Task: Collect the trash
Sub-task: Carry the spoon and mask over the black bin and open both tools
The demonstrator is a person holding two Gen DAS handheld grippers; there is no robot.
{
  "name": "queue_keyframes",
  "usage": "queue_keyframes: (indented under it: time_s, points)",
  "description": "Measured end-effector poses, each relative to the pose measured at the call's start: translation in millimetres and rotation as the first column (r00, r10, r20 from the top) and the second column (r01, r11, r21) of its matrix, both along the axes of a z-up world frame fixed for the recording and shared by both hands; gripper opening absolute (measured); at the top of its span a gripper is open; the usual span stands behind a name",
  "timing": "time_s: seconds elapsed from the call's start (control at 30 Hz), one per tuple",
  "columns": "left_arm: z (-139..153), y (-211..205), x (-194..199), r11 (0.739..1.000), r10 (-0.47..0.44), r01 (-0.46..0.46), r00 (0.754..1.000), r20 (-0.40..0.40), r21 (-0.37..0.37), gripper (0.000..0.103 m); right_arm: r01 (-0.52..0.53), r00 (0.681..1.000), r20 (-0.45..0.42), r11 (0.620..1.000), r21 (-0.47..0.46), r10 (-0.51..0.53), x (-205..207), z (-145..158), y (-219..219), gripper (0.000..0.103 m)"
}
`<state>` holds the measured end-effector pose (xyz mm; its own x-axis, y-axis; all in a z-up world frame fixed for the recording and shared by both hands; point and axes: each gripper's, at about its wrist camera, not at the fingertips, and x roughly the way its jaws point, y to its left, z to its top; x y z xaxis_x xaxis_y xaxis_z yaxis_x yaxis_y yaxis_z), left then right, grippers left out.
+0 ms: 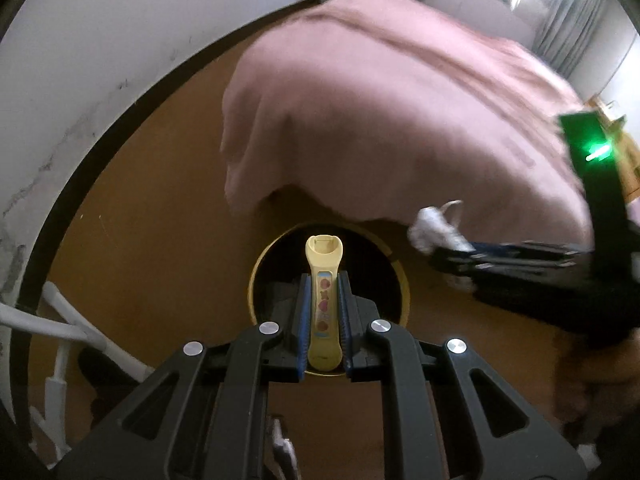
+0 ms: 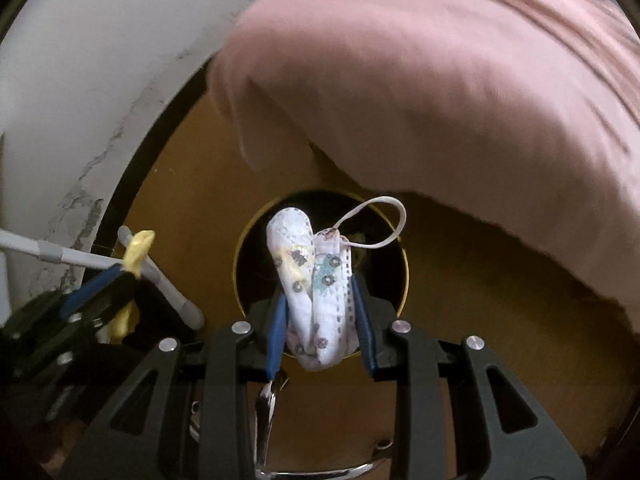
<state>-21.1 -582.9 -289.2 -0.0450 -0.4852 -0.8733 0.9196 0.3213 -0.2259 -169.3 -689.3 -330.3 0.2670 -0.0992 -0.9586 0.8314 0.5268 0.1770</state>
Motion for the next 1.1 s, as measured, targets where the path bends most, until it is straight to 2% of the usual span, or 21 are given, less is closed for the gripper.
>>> queue_keyframes:
  time_s: [0.07,0.1,0.2,0.3,0.63,0.7,0.73,0.77,1.0,1.1]
  points:
    - [-22,-4,5,0.999,0.019,-0.016,0.999,-0.047,0.049,0.012,0.005,1.000,-0.031,1.000,0.009,-0.005,-1,-13,-1,0.031]
    - [-24,-4,7,0.998,0.027,-0.023,0.997,-0.067,0.054,0.012,0.010,0.999,-0.042,1.000,0.019,-0.009,-1,-20,-1,0.031]
    - [-26,-10,12,0.999,0.015,-0.014,0.999,-0.045,0.029,0.012,0.004,0.998,-0.066,1.000,0.025,-0.003,0,-29,1,0.031]
    - [-33,-15,11,0.999,0.007,-0.003,0.998,-0.067,0.050,0.012,0.009,0.998,-0.070,0.999,0.031,-0.006,-1,-32,2,0.031]
    - [-31,-18,-5,0.998,-0.054,0.058,0.995,-0.088,0.036,0.013,0.005,0.998,-0.065,1.000,0.016,-0.004,-3,-30,4,0.031]
    - [-32,-16,-4,0.997,-0.055,0.059,0.995,-0.087,0.042,0.023,0.004,0.998,-0.064,1.000,0.014,-0.003,-3,-30,4,0.031]
    - [-32,-15,-4,0.997,-0.052,0.056,0.995,-0.087,0.044,0.038,0.002,0.998,-0.060,1.000,0.015,-0.001,-2,-29,5,0.031]
    - [-31,-15,-3,0.998,-0.047,0.050,0.995,-0.088,0.039,0.048,0.001,0.998,-0.060,1.000,0.015,0.000,-2,-28,5,0.031]
    - [-27,-8,2,1.000,-0.012,0.014,0.994,-0.107,0.020,0.050,-0.010,0.999,-0.044,1.000,0.015,0.010,-6,-22,8,0.031]
    - [-26,-4,4,1.000,-0.003,0.004,0.994,-0.111,0.014,0.056,-0.009,0.999,-0.035,1.000,0.013,0.009,-7,-19,7,0.032]
